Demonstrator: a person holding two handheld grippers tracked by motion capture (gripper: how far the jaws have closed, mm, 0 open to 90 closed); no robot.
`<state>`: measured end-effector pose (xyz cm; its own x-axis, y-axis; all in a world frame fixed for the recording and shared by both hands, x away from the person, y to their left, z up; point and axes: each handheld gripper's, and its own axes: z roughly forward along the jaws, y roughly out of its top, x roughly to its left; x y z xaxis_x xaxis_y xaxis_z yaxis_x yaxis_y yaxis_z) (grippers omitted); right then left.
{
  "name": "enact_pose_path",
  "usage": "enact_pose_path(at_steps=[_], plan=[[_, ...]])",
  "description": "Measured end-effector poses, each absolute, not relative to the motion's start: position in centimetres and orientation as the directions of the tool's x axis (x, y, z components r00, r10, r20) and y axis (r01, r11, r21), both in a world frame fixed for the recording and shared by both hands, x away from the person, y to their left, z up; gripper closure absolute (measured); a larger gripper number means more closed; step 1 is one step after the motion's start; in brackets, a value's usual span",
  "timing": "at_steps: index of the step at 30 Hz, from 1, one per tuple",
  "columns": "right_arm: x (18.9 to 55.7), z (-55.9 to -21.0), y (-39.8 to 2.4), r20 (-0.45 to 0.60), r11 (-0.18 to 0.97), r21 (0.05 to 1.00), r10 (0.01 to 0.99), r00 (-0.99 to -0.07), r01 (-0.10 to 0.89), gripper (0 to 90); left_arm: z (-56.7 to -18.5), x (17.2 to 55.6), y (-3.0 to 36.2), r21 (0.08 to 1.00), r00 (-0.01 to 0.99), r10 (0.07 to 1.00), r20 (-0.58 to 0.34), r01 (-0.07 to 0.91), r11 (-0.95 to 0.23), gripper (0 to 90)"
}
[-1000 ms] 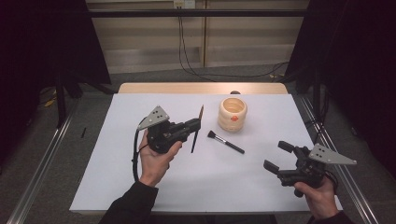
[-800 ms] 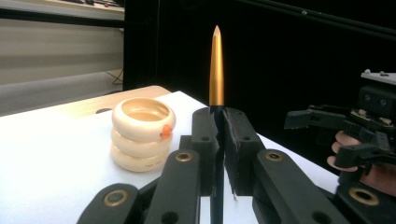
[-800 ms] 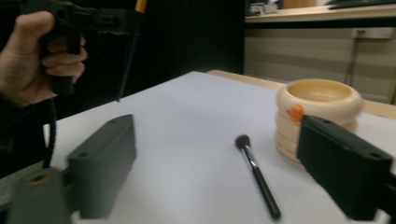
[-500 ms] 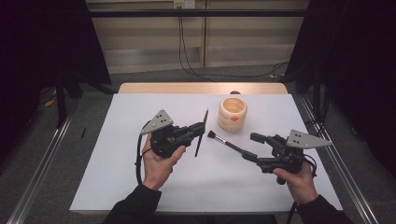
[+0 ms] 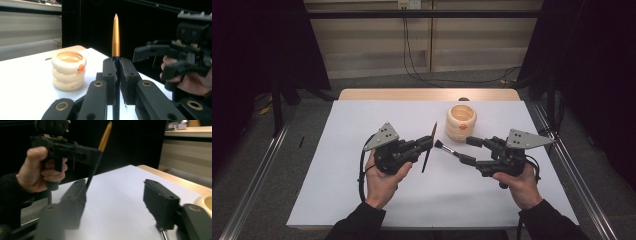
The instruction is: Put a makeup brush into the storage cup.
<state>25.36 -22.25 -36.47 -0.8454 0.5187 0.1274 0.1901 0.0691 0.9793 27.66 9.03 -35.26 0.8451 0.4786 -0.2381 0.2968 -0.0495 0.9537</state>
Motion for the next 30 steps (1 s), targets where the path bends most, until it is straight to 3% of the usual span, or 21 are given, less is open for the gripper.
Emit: enact_pose_path(at_steps=[17,30], plan=[[27.4,-33.7,-20.3,0.172,0.013,0.980,0.461,-0.871,0.200,47.1,-35.5,26.8,7.7,0.954,0.861,0.452,-0.232,0.292,-0.065,83.4],[28.5,-33.3,-18.6,0.223,-0.006,0.971,0.386,-0.895,0.240,65.9,-35.3,26.4,7.2,0.960,0.871,0.448,-0.200,0.266,-0.089,83.5]])
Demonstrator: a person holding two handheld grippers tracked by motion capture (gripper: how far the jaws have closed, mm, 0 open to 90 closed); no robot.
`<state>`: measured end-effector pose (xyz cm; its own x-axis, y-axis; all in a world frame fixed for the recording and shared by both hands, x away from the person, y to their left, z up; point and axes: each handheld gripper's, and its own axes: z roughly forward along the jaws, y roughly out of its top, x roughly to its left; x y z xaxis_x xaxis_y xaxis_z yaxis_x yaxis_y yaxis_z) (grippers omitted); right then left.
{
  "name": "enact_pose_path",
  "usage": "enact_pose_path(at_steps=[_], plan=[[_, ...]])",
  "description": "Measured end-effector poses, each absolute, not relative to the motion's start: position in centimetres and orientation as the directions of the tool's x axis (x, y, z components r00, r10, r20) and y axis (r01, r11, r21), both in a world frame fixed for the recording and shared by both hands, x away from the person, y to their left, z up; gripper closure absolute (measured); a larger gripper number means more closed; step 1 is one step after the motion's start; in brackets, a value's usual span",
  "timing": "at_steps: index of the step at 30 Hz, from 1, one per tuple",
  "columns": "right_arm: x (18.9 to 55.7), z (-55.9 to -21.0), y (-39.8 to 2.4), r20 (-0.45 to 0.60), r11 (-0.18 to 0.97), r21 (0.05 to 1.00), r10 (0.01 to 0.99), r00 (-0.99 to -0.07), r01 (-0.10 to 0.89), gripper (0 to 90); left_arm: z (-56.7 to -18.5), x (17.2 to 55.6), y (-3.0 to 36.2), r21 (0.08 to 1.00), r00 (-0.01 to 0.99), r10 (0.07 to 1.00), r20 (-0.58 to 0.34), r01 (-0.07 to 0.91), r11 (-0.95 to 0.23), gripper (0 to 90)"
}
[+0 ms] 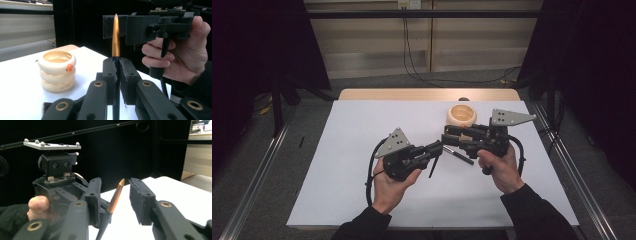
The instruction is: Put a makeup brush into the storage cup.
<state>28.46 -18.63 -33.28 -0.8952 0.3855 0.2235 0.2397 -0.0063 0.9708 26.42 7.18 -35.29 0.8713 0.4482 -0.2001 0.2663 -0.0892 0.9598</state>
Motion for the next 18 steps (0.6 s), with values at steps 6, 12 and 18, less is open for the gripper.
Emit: enact_pose_path(at_steps=[6,12,18], plan=[[28.7,-33.6,-18.1,0.245,0.010,0.963,0.374,-0.894,0.268,81.0,-35.4,26.5,7.0,0.961,0.874,0.446,-0.193,0.261,-0.096,83.6],[28.9,-33.8,-18.0,0.255,0.017,0.960,0.366,-0.895,0.281,84.6,-35.7,26.6,7.0,0.960,0.875,0.444,-0.192,0.261,-0.099,83.7],[28.9,-33.9,-17.9,0.246,0.033,0.960,0.378,-0.892,0.278,84.8,-36.4,26.8,6.9,0.959,0.874,0.436,-0.216,0.273,-0.073,83.0]])
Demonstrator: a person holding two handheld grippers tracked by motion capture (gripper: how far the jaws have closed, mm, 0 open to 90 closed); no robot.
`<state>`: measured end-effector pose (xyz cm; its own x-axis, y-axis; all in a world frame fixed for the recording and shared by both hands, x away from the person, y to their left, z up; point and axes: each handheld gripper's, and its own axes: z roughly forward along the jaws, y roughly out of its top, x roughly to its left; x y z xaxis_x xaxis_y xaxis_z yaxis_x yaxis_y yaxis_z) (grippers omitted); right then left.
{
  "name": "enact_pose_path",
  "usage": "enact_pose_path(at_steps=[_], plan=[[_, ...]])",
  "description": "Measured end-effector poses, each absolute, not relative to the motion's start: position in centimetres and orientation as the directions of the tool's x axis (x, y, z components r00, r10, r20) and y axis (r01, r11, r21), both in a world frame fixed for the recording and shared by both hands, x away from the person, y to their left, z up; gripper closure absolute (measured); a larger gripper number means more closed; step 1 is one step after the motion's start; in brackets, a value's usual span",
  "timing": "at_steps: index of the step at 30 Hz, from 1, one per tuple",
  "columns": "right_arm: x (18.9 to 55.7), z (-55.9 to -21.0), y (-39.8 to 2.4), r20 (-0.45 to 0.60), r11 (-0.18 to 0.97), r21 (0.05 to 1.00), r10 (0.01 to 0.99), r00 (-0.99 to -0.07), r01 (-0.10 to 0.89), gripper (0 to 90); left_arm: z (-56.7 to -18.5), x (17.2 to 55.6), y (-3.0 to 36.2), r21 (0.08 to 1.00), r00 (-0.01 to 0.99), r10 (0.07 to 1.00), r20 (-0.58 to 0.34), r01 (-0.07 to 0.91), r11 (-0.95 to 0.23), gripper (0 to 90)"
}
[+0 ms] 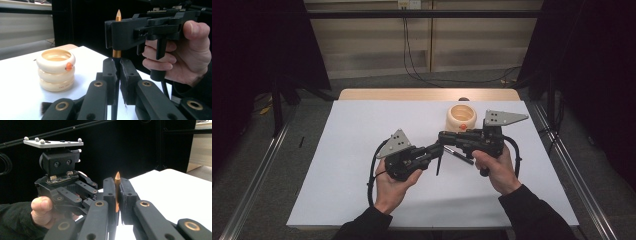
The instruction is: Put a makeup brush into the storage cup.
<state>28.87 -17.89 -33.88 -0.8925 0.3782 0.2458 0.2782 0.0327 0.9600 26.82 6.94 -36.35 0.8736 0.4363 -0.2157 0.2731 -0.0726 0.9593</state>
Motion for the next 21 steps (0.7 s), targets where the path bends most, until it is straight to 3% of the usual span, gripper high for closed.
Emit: enact_pose_path(at_steps=[3,18,21], plan=[[28.84,-33.90,-17.84,0.239,0.038,0.961,0.377,-0.895,0.273,84.8,-36.50,26.70,6.83,0.962,0.870,0.452,-0.198,0.261,-0.081,80.0],[28.81,-33.80,-17.93,0.227,0.037,0.965,0.389,-0.893,0.261,84.8,-36.74,27.08,6.41,0.953,0.841,0.507,-0.187,0.280,-0.113,14.7],[28.81,-33.78,-18.02,0.222,0.039,0.965,0.395,-0.891,0.258,84.8,-36.63,27.09,6.42,0.957,0.834,0.525,-0.167,0.265,-0.117,6.2]])
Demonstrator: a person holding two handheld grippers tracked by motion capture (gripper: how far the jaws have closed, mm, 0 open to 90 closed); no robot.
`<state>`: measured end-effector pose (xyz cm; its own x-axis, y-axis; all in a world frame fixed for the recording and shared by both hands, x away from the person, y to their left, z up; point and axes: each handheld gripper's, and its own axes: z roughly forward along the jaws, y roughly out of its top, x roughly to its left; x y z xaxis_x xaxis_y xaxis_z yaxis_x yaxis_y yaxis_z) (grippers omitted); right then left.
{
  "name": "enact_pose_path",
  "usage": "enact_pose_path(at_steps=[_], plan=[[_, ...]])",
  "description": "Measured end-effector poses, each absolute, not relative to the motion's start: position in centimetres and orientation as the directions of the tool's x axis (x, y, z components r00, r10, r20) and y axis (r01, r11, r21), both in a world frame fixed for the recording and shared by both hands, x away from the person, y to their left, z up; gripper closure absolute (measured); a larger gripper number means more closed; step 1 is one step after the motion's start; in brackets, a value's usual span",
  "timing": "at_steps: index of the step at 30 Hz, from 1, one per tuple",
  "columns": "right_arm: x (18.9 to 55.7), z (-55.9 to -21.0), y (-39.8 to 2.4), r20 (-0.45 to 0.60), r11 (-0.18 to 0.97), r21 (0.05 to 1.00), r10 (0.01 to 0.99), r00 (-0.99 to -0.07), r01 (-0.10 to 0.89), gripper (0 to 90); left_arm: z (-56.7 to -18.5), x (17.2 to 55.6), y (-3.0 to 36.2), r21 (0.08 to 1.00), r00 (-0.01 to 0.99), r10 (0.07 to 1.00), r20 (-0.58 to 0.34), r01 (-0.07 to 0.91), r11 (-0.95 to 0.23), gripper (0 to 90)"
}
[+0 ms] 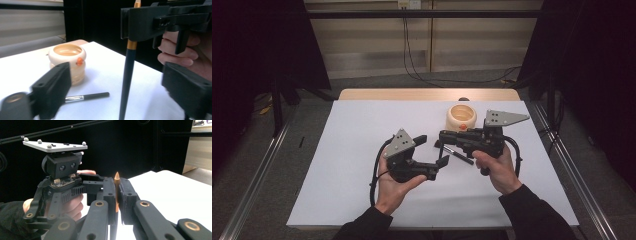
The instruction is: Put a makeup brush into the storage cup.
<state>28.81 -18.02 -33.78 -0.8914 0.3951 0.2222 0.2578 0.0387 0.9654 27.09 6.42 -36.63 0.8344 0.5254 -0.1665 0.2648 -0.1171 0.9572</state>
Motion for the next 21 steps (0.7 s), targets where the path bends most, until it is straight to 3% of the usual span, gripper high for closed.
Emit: enact_pose_path(at_steps=[3,10,21], plan=[[28.8,-33.8,-18.2,0.222,0.036,0.966,0.400,-0.889,0.257,84.7,-36.6,27.1,6.6,0.966,0.842,0.526,-0.120,0.222,-0.135,1.8],[28.9,-33.7,-18.4,0.213,0.038,0.968,0.404,-0.890,0.248,84.7,-36.8,26.8,6.9,0.974,0.828,0.559,-0.034,0.153,-0.167,2.0],[29.0,-33.8,-18.7,0.201,0.042,0.970,0.425,-0.883,0.241,84.7,-37.4,27.3,8.8,0.982,0.786,0.617,-0.020,0.131,-0.134,0.6]])
